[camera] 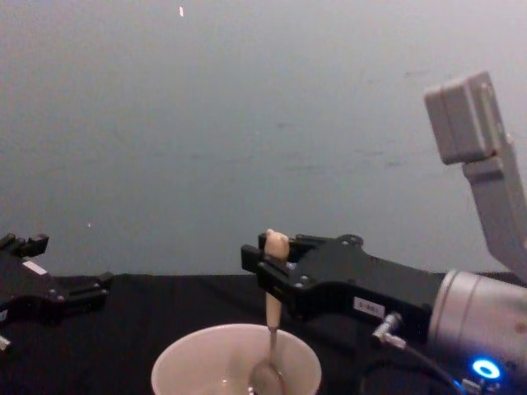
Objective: Pick up the stirring spoon with one hand, stir inside the cup, then place it back in its original position.
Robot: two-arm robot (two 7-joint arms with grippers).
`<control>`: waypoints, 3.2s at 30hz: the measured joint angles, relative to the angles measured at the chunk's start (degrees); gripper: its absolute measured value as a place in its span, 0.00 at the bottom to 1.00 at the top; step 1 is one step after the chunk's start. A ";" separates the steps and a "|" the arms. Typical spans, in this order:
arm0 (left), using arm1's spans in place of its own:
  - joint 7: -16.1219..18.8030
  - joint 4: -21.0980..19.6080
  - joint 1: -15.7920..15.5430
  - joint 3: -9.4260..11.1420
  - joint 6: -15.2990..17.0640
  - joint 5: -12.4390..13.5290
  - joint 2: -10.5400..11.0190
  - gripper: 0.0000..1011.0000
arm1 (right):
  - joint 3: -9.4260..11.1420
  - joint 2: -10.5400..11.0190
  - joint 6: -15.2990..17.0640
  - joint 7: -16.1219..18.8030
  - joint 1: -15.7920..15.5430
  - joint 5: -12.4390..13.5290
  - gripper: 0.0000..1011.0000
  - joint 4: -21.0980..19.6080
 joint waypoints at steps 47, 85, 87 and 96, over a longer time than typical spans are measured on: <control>0.00 0.00 0.00 0.00 0.00 0.00 0.00 0.99 | -0.94 -2.16 1.12 -0.72 0.89 1.11 0.21 1.16; 0.00 0.00 0.00 0.00 0.00 0.00 0.00 0.99 | -1.39 3.52 2.88 3.22 -5.48 4.18 0.21 -8.36; 0.00 0.00 0.00 0.00 0.00 0.00 0.00 0.99 | -1.91 3.00 2.88 3.11 -5.20 4.10 0.21 -8.14; 0.00 0.00 0.00 0.00 0.00 0.00 0.00 0.99 | -2.79 -0.07 2.19 1.02 -2.42 2.65 0.21 -4.09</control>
